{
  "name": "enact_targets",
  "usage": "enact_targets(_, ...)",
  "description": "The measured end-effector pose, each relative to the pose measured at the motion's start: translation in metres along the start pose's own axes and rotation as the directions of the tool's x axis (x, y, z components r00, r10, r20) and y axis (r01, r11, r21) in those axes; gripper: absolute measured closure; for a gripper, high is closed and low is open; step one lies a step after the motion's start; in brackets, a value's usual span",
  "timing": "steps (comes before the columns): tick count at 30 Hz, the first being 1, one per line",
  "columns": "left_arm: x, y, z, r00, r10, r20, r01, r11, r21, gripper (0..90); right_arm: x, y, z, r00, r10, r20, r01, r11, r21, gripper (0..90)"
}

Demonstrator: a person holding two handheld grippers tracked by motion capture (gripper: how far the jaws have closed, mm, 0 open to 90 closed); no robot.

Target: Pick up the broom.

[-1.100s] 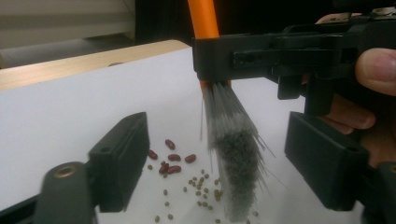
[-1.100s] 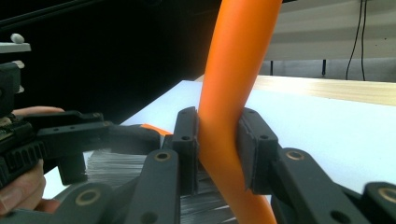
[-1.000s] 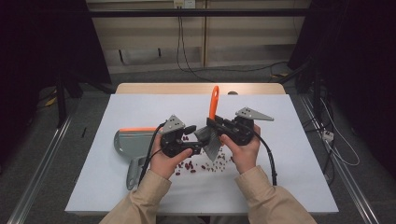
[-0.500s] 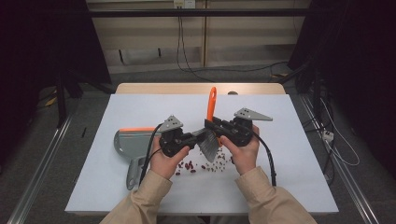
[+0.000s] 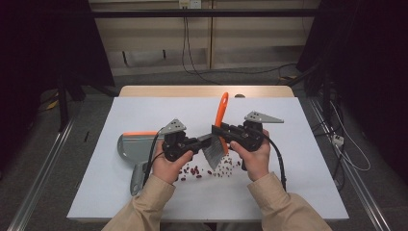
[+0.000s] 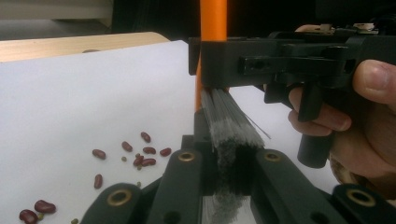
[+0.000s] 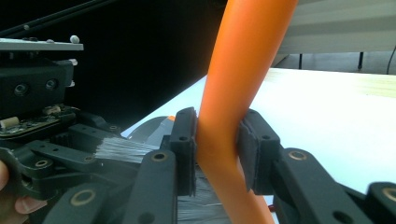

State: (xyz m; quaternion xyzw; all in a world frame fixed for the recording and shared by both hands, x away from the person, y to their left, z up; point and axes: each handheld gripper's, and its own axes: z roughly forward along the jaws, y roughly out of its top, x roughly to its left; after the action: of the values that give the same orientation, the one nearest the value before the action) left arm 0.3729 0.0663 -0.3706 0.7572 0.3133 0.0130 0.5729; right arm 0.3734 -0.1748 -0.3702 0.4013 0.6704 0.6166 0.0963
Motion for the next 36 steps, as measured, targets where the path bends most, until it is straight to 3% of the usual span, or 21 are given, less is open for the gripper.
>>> enact_targets(3,0.001,0.0,0.0,1.0,-0.001,0.005,0.001,1.0,0.006,85.1,-0.001,0.0,-0.001,0.9999,-0.001,-0.014,0.001,1.0,0.005,68.2)
enact_targets(9,0.003,0.0,-0.002,0.9999,-0.002,0.012,0.002,1.0,0.003,85.1,-0.007,0.0,-0.008,0.9991,-0.012,-0.04,0.012,1.0,-0.01,57.4)
enact_targets(15,0.003,0.001,-0.004,0.9999,0.003,0.014,-0.003,1.0,0.003,85.1,-0.01,-0.004,-0.021,0.9969,-0.069,-0.038,0.067,0.997,-0.045,47.4)
enact_targets(23,0.004,0.002,-0.006,0.9997,0.007,0.024,-0.007,1.0,-0.001,85.1,-0.02,-0.011,-0.033,0.9891,-0.123,-0.081,0.122,0.992,-0.018,41.4)
enact_targets(36,0.005,0.004,-0.005,0.9981,0.024,0.057,-0.024,0.9997,0.008,85.1,-0.037,-0.022,-0.039,0.9905,-0.086,-0.107,0.087,0.996,0.003,41.1)
